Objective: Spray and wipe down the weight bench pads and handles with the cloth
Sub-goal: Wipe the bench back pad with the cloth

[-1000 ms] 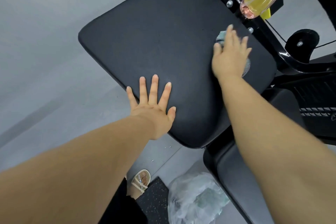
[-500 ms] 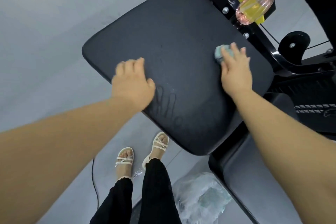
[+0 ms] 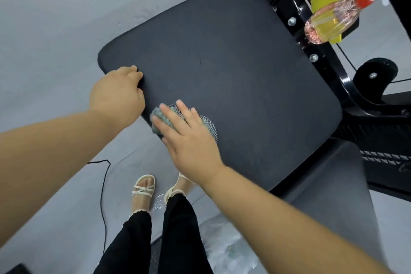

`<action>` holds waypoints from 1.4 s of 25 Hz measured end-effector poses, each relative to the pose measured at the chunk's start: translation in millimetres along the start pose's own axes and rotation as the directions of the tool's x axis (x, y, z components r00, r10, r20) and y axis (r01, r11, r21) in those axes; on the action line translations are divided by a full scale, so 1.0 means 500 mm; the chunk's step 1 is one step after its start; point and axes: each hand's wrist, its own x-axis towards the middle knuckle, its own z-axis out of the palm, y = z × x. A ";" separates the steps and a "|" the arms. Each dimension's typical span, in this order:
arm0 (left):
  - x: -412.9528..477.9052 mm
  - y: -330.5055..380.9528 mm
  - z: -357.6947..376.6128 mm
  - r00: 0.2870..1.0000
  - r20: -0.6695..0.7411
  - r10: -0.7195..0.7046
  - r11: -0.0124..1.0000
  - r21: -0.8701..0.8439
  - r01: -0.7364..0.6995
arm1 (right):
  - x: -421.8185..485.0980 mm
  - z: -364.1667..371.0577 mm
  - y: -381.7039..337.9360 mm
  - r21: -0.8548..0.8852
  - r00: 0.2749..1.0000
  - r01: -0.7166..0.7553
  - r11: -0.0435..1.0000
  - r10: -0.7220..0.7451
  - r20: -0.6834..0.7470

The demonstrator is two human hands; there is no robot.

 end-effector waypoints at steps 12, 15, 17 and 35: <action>0.012 0.009 0.012 0.999 0.035 0.009 0.993 0.115 -0.012 | 0.183 -0.074 0.221 -0.066 0.699 -0.710 0.702 0.688 -0.197; 0.018 -0.028 -0.006 0.986 -0.118 -0.118 0.952 -0.295 0.079 | 0.198 0.014 0.032 -0.080 0.955 -0.267 0.960 0.252 -0.158; 0.033 -0.044 -0.017 0.951 -0.171 -0.257 0.788 -0.607 0.103 | 0.165 0.018 -0.010 -0.015 0.997 0.068 0.998 -0.068 -0.020; 0.104 0.015 0.009 0.744 0.355 -0.566 0.227 -0.800 0.555 | 0.330 -0.001 0.047 0.013 0.983 0.106 0.994 -0.107 0.150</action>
